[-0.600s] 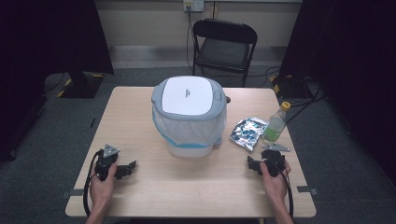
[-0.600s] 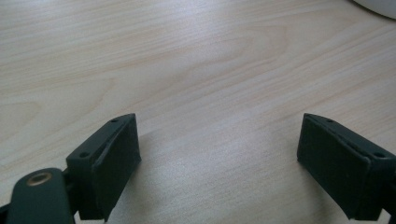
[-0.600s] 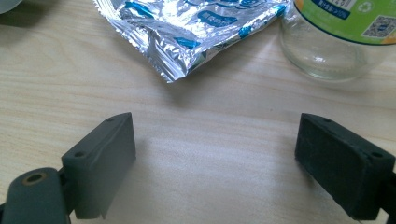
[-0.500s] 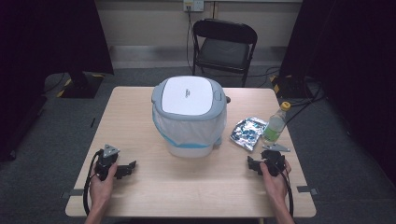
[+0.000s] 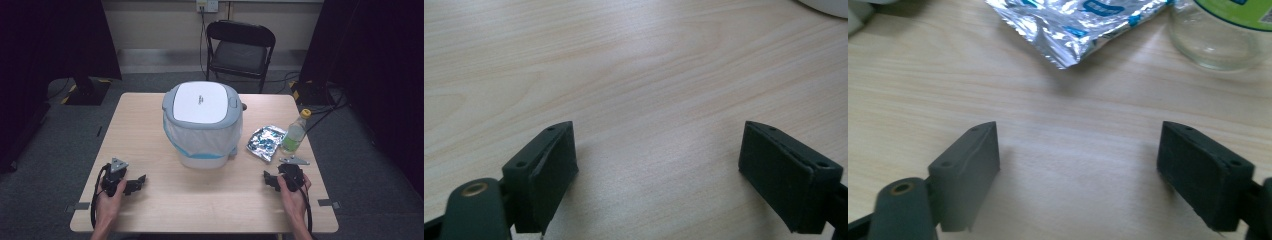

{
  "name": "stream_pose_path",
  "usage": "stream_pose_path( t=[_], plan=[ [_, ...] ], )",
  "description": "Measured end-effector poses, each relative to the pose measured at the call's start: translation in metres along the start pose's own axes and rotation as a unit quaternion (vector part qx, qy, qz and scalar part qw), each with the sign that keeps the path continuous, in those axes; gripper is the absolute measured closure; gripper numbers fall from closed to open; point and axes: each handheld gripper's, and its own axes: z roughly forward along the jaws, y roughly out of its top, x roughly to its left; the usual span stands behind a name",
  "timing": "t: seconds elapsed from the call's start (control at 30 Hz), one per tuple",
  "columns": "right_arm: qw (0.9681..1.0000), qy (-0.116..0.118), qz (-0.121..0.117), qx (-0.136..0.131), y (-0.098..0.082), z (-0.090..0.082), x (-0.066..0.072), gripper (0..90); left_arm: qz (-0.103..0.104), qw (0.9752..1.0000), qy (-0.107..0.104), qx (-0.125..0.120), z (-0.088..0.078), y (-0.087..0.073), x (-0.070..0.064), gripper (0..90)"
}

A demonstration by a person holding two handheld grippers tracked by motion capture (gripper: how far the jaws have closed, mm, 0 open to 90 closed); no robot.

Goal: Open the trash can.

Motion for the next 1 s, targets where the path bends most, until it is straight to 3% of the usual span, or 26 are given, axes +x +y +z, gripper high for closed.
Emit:
stream_pose_path(
  t=[0.13,0.3,0.43,0.77,0.93,1.0],
  plan=[
    [0.9996,0.022,-0.007,-0.016,0.004,-0.008,0.004,17.8,0.004,0.9999,-0.008,0.008,-0.002,0.001,-0.001,15.9],
    [0.9982,0.042,-0.027,-0.032,0.016,-0.013,0.013,21.1,-0.008,0.9989,-0.046,0.002,-0.002,0.004,-0.011,17.1],
    [0.9962,0.063,-0.046,-0.038,0.027,-0.014,0.021,21.4,0.002,0.9992,-0.037,-0.014,0.0,0.016,-0.023,17.4],
    [0.9899,0.096,-0.084,-0.063,0.071,-0.002,0.036,21.8,0.033,0.9968,-0.06,-0.039,0.015,0.058,-0.051,17.4],
    [0.9866,0.111,-0.088,-0.081,0.096,0.008,0.039,21.7,0.034,0.9966,-0.052,-0.054,0.022,0.075,-0.062,17.9],
    [0.9854,0.119,-0.09,-0.083,0.104,0.013,0.042,21.8,0.044,0.9966,-0.048,-0.051,0.023,0.081,-0.066,17.9]
  ],
)
